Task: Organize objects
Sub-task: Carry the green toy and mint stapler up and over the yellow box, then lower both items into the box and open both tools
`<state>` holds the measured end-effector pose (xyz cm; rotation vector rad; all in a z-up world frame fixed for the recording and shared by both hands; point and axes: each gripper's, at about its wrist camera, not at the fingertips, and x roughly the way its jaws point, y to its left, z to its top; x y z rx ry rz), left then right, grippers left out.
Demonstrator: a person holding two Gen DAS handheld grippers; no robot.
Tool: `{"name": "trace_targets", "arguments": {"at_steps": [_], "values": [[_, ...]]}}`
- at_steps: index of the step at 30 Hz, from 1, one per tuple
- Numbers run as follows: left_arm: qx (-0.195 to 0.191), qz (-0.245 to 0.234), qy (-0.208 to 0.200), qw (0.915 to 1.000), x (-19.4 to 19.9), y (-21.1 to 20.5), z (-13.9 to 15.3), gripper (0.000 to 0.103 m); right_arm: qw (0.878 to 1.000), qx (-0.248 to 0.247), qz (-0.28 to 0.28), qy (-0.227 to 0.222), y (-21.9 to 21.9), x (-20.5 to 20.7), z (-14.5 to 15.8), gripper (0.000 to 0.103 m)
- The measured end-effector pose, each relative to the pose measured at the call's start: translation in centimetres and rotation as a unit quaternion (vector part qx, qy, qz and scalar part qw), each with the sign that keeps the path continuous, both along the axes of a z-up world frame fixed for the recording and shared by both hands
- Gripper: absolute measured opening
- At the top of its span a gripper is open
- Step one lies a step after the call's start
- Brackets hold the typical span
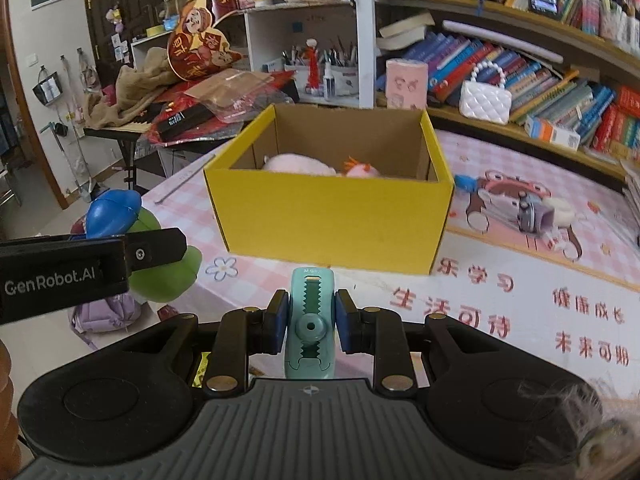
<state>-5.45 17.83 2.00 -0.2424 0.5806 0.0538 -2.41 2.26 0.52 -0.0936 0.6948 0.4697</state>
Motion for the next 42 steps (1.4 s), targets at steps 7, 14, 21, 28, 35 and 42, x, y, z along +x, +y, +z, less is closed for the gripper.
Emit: {"name": "trace_targets", "arguments": {"at_steps": [7, 14, 21, 28, 35, 42], "values": [[0.004, 0.006, -0.024, 0.9997, 2.0, 0.6, 1.2, 0.038, 0.999, 0.019, -0.016, -0.041, 0.0, 2.9, 2.2, 0.024], [0.017, 0.013, -0.045, 0.9988, 6.2, 1.0, 2.4, 0.039, 0.996, 0.041, -0.023, -0.081, 0.9, 8.8, 5.1, 0.024], [0.028, 0.022, -0.032, 0.9988, 11.2, 0.7, 1.2, 0.039, 0.996, 0.030, -0.014, -0.081, 1.7, 14.2, 4.7, 0.024], [0.052, 0.026, 0.008, 0.9983, 15.6, -0.2, -0.8, 0.039, 0.998, 0.008, 0.005, -0.055, 2.6, 19.3, 2.3, 0.024], [0.073, 0.023, 0.052, 0.9957, 18.0, -0.8, -2.7, 0.039, 0.999, -0.024, 0.030, -0.006, 3.9, 22.6, -1.1, 0.024], [0.095, 0.024, 0.072, 0.9925, 19.2, -0.6, -3.7, 0.039, 0.997, -0.048, 0.053, 0.041, 5.0, 24.5, -3.3, 0.024]]}}
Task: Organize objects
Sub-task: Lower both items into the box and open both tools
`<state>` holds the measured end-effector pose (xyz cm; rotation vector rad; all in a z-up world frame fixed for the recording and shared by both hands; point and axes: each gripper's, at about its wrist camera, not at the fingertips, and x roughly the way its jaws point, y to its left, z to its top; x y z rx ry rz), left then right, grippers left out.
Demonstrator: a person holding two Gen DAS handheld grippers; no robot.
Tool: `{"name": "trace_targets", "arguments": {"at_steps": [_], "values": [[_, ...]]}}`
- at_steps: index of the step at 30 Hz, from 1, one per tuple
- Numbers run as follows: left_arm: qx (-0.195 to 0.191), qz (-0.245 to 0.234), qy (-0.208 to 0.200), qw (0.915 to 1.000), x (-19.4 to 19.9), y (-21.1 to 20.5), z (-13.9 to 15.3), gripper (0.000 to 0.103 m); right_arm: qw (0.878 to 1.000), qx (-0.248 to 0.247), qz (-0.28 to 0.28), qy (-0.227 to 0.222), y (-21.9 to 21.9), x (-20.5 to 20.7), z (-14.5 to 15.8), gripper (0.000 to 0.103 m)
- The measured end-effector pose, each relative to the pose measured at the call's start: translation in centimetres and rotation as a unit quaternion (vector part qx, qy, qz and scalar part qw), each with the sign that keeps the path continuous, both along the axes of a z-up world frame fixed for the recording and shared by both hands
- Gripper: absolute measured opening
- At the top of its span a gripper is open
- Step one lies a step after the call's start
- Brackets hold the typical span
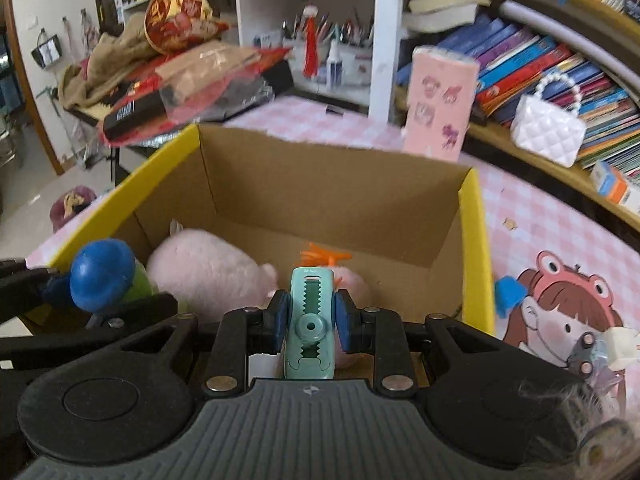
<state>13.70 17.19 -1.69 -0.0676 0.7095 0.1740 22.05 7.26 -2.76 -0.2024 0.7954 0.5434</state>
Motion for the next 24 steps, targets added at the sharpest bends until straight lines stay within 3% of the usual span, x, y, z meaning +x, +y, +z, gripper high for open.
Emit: {"name": "trace_targets", "arguments": {"at_steps": [10, 15, 24], "values": [[0.011, -0.002, -0.006, 0.9999, 0.3, -0.1, 0.0, 0.043, 1.000, -0.002, -0.006, 0.021, 0.1, 0.7, -0.5, 0.024], [0.007, 0.005, -0.030, 0.9995, -0.5, 0.2, 0.9, 0.066, 1.000, 0.020, -0.022, 0.009, -0.8, 0.4, 0.5, 0.027], [0.008, 0.015, -0.096, 0.9953, -3.7, 0.3, 4.5, 0.084, 0.994, 0.075, -0.053, -0.060, -3.1, -3.3, 5.0, 0.036]]}}
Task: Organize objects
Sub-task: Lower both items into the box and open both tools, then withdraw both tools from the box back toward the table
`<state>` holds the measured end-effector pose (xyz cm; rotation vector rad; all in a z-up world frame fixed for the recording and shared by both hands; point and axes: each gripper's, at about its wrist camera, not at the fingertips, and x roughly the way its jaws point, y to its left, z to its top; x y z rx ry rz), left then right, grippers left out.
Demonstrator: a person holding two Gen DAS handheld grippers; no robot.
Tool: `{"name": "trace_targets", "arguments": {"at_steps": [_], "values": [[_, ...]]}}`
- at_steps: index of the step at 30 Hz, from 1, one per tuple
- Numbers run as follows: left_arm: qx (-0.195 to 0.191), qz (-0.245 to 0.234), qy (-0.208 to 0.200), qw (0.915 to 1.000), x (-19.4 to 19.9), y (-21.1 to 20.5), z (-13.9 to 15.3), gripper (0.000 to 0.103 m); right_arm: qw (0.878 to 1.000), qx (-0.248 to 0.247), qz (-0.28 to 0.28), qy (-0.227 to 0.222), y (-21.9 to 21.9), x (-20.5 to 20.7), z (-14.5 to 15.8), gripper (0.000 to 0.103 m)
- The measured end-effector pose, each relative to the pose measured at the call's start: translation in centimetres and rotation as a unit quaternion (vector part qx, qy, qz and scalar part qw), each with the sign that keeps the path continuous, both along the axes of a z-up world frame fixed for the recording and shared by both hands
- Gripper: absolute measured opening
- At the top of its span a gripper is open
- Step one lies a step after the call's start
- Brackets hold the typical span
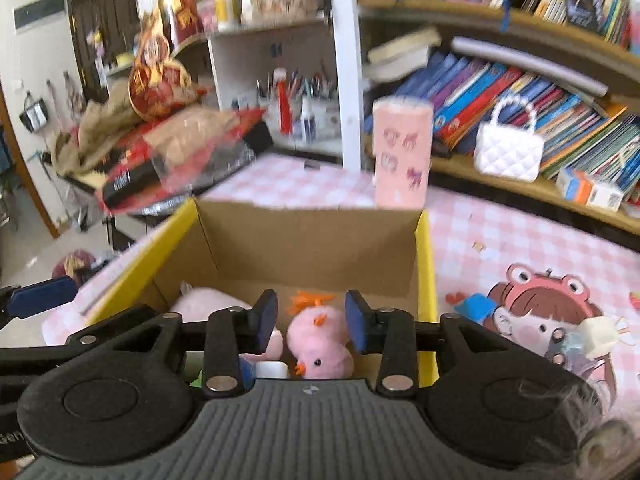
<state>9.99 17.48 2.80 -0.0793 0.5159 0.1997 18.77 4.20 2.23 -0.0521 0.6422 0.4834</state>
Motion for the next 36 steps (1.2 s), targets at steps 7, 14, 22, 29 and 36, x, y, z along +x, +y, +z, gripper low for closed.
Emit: {"name": "trace_targets", "arguments": {"at_steps": [7, 14, 22, 29, 36], "values": [[-0.008, 0.018, -0.009, 0.9998, -3.6, 0.6, 0.6, 0.087, 0.999, 0.010, 0.001, -0.042, -1.0, -4.7, 1.9, 0.036], [-0.012, 0.026, 0.010, 0.9995, -7.6, 0.7, -0.1, 0.087, 0.999, -0.008, -0.013, -0.031, -2.1, -9.2, 0.6, 0.038], [-0.012, 0.020, 0.047, 0.9986, -11.5, 0.0, -1.6, 0.087, 0.999, -0.039, -0.030, -0.010, -3.0, -14.6, -1.9, 0.043], [-0.009, 0.000, 0.065, 0.9979, -14.0, -1.4, -2.3, 0.087, 0.998, -0.049, -0.044, 0.009, -4.1, -18.5, -3.5, 0.046], [-0.008, -0.036, 0.083, 0.9959, -15.4, -3.1, -3.0, 0.087, 0.996, -0.053, -0.071, 0.025, -5.8, -20.9, -4.3, 0.050]]}}
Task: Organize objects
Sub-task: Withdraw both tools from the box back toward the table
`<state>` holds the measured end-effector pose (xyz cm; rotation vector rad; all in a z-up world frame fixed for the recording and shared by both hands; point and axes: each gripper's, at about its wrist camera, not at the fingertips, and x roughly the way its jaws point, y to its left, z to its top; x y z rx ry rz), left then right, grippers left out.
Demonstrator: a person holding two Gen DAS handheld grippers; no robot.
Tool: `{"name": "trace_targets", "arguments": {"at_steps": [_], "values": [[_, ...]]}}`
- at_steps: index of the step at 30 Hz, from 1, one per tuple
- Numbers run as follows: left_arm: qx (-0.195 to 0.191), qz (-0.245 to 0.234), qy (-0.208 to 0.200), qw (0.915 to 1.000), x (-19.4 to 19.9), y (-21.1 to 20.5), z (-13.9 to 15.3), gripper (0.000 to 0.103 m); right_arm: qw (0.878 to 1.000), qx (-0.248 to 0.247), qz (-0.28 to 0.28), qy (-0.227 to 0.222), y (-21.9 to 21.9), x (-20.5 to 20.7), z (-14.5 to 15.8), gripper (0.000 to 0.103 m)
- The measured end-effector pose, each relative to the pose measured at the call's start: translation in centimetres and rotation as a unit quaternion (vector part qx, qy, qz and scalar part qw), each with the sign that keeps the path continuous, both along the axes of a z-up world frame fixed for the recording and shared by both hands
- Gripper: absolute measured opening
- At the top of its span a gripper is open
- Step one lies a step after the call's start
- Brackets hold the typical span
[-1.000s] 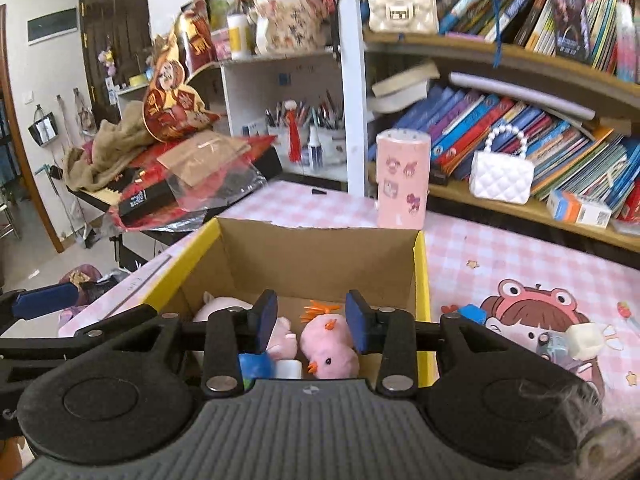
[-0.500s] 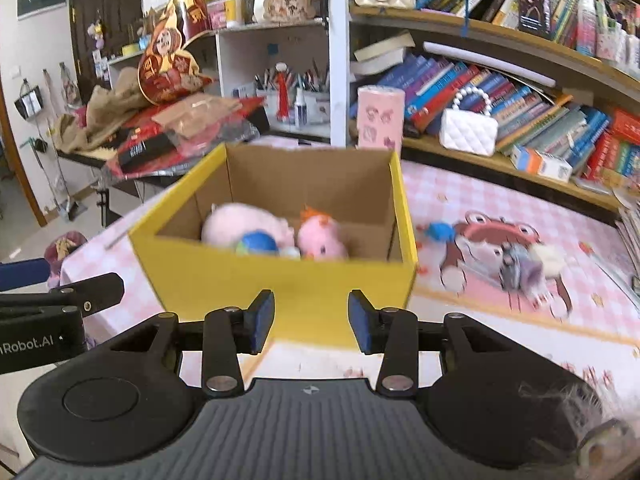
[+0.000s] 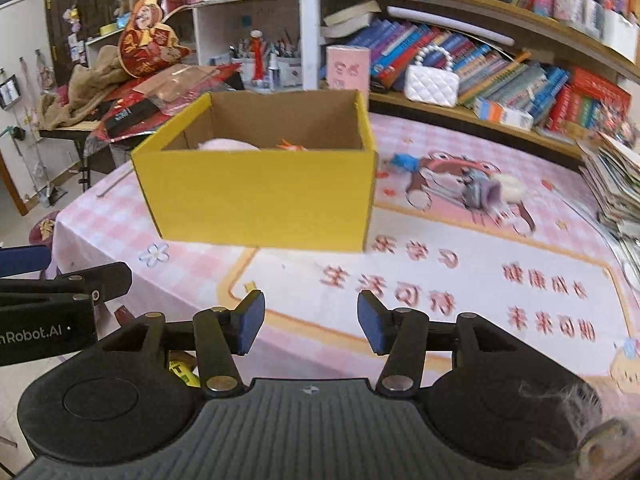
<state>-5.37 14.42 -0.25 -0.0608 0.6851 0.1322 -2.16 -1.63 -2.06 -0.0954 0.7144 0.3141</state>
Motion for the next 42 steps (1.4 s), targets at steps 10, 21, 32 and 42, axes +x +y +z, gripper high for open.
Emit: {"name": "trace_targets", "arguments": {"at_steps": [10, 21, 32, 42], "values": [[-0.007, -0.066, 0.017, 0.9977, 0.4, -3.0, -0.3, 0.090, 0.998, -0.009, -0.064, 0.012, -3.4, -1.6, -0.3, 0.057], [-0.014, -0.143, 0.022, 0.9894, 2.2, -7.2, -0.6, 0.090, 0.989, -0.029, -0.145, 0.017, -7.6, -2.4, -0.4, 0.064], [-0.015, -0.185, 0.026, 0.9824, 4.6, -11.0, -1.0, 0.091, 0.981, -0.034, -0.191, 0.019, -11.5, -1.4, -0.5, 0.067], [-0.015, -0.192, 0.038, 0.9805, 7.6, -14.9, -1.4, 0.091, 0.979, -0.039, -0.199, 0.031, -15.3, 1.5, -0.8, 0.068]]}}
